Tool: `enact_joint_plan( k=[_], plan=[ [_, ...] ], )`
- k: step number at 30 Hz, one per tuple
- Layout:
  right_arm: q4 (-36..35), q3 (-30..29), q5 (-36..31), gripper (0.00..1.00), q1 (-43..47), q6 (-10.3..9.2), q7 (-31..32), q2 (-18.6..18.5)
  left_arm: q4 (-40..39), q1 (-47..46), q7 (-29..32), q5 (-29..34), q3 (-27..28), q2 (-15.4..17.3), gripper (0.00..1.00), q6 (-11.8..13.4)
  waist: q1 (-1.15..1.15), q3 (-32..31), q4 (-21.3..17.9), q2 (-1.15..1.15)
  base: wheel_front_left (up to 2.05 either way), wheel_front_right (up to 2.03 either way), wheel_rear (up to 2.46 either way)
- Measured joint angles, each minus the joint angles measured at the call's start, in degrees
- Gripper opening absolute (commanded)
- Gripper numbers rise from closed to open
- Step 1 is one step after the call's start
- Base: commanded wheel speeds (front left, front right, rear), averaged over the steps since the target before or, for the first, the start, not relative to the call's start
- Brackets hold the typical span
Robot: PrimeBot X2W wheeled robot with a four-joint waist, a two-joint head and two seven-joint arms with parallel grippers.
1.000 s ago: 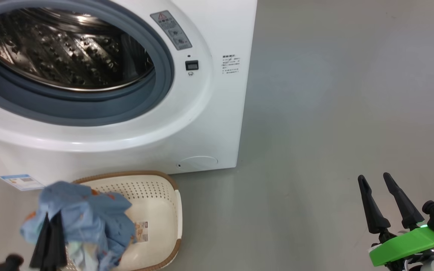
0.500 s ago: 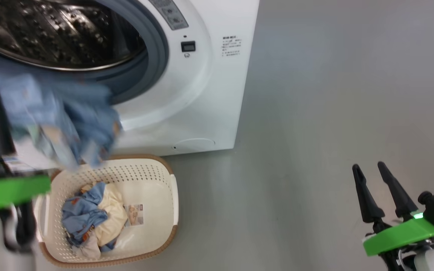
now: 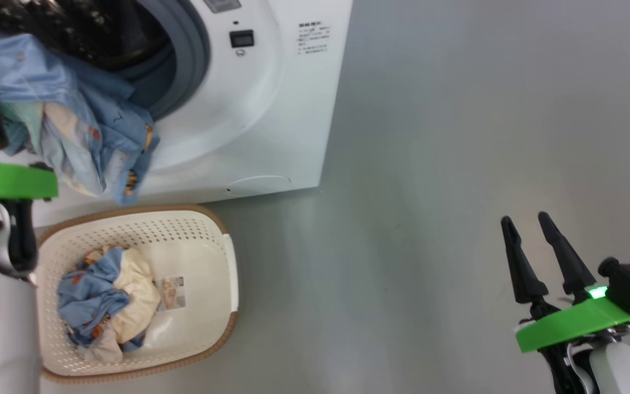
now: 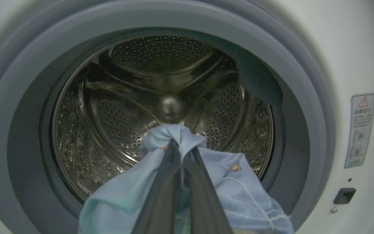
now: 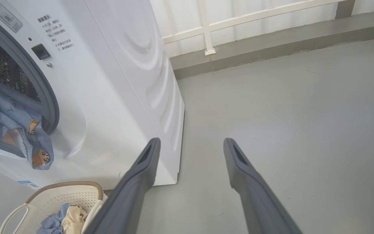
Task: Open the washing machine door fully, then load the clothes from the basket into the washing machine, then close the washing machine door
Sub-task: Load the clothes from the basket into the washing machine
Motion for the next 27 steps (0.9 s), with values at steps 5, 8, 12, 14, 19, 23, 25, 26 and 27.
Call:
enact_joint_plan(
  k=[5,8,12,14,19,23,25,26,27],
  plan=[
    [-0.09,0.84,0.0,1.0,-1.36,0.0,0.0,0.6,8.95,-4.85,0.0,-0.11,-1.1,1.92,0.0,0.0,0.0,1.62,-1.27,0.0,0.0,0.0,0.0],
    [-0.15,0.98,0.0,1.0,-2.07,0.0,0.0,0.77,13.65,-7.78,0.0,-0.11,-1.7,2.88,0.0,0.0,0.0,2.62,-1.93,0.0,0.0,0.0,0.0],
    [-0.24,1.15,0.0,1.0,-2.21,0.0,0.0,1.09,18.55,-11.87,0.0,-0.1,-2.36,3.96,0.0,0.0,0.0,4.04,-2.77,0.0,0.0,0.0,0.0],
    [-0.25,1.3,0.0,1.0,-2.53,0.0,0.0,1.22,21.94,-14.02,-0.01,-0.11,-2.96,4.25,0.0,0.0,0.0,4.77,-3.17,0.0,0.0,0.0,0.0],
    [-0.44,2.34,0.0,1.0,-4.3,0.0,0.0,1.8,29.31,-18.94,0.0,-0.21,-4.75,5.52,0.0,0.0,0.0,6.39,-4.48,0.0,0.0,0.0,0.0],
    [-0.57,2.91,0.0,1.0,-4.41,0.0,0.0,2.65,31.53,-23.41,0.0,-0.21,-5.28,6.64,0.0,0.0,0.0,7.89,-5.47,0.0,0.0,0.0,0.0],
    [-0.66,2.99,0.0,1.0,-4.6,0.0,0.0,2.74,31.54,-25.41,0.0,-0.18,-5.14,7.04,0.0,0.0,0.0,8.7,-5.91,0.0,0.0,0.0,0.0],
    [-0.67,3.01,0.0,1.0,-4.92,0.0,0.0,2.79,31.44,-26.35,0.0,-0.11,-4.99,7.3,0.0,0.0,0.0,9.13,-6.12,0.0,0.0,0.0,0.0],
    [-0.71,3.07,0.0,1.0,-5.47,0.0,0.0,2.87,31.1,-27.07,0.0,0.1,-4.66,7.55,0.0,0.0,0.0,9.55,-6.32,0.0,0.0,0.0,0.0]
  ],
)
